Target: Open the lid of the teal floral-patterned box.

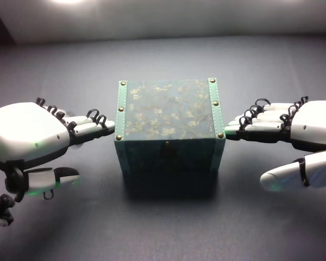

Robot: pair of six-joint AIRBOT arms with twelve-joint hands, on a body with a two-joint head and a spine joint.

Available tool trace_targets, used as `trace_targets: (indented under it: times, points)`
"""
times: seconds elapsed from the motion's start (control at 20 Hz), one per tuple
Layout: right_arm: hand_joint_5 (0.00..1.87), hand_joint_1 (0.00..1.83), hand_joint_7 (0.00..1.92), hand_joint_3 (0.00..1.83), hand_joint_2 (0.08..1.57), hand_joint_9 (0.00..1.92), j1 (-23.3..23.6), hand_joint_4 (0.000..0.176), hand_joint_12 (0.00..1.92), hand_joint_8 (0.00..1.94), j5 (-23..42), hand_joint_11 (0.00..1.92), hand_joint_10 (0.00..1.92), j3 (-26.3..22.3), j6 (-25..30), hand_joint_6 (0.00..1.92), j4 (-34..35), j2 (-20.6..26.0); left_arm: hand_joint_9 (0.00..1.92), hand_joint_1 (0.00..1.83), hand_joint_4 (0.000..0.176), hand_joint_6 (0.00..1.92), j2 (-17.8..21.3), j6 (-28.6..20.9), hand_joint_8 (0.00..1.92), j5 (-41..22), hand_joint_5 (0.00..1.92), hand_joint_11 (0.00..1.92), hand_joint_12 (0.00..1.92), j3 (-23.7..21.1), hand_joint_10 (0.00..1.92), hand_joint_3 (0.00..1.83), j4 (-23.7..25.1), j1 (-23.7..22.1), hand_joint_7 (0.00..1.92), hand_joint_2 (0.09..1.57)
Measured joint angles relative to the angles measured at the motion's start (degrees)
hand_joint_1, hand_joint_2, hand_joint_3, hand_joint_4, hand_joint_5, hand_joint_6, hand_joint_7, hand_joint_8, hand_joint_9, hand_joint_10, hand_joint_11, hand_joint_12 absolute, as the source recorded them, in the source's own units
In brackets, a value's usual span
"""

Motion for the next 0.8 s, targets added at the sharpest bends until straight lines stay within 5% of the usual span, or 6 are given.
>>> trace_targets:
  times: [0.05, 0.25, 0.35, 0.6, 0.65, 0.8]
  points:
    - [0.16, 0.00, 0.20, 0.00, 1.25, 0.18, 0.0, 0.000, 0.49, 0.01, 0.3, 0.00, 0.00, 0.0, 0.0, 0.01, 0.5, 0.0, 1.03, 0.63, 0.000, 0.00, 0.0, 0.0, 0.02, 0.0, 0.08, 0.70, 1.32, 0.0, 0.14, 0.00, 0.0, 0.0, 0.37, 1.38]
    - [0.14, 0.00, 0.17, 0.00, 1.24, 0.16, 0.0, 0.000, 0.46, 0.00, 1.6, 0.00, 0.00, 0.1, 0.0, 0.00, 2.0, 0.1, 0.91, 0.66, 0.000, 0.00, 0.0, 0.0, 0.00, -0.1, 0.13, 0.91, 1.53, 0.0, 1.14, 0.00, 0.0, -0.5, 0.73, 1.38]
    - [0.14, 0.00, 0.15, 0.00, 1.23, 0.16, 0.0, 0.000, 0.44, 0.00, 1.6, 0.00, 0.00, 0.1, 0.0, 0.00, 2.1, 0.1, 0.91, 0.64, 0.020, 0.00, 0.0, 0.0, 0.03, -0.2, 0.10, 0.89, 1.48, 0.1, 1.04, 0.00, 0.0, -0.6, 0.72, 1.38]
    - [0.15, 0.00, 0.16, 0.00, 1.23, 0.16, 0.0, 0.000, 0.44, 0.00, 1.9, 0.00, 0.00, 0.1, 0.0, 0.00, 2.4, 0.1, 0.87, 0.55, 0.000, 0.00, 0.0, 0.0, 0.02, -0.2, 0.14, 0.86, 1.56, 0.2, 1.19, 0.00, 0.0, -0.9, 0.78, 1.40]
    - [0.15, 0.00, 0.15, 0.00, 1.23, 0.15, 0.0, 0.000, 0.40, 0.00, 2.3, 0.00, 0.00, 0.1, 0.0, 0.00, 2.6, 0.2, 0.63, 0.35, 0.012, 0.00, 0.0, 0.0, 0.00, 0.0, 0.13, 0.49, 1.41, 0.3, 0.66, 0.00, 0.0, -1.4, 0.56, 1.43]
    - [0.14, 0.00, 0.14, 0.00, 1.21, 0.14, 0.0, 0.000, 0.29, 0.00, 3.2, 0.02, 0.00, 0.1, 0.0, 0.00, 3.6, 0.3, 0.76, 0.34, 0.021, 0.00, 0.0, 0.1, 0.00, -0.5, 0.07, 0.46, 1.21, 0.5, 0.13, 0.00, -0.4, -2.1, 0.45, 1.45]
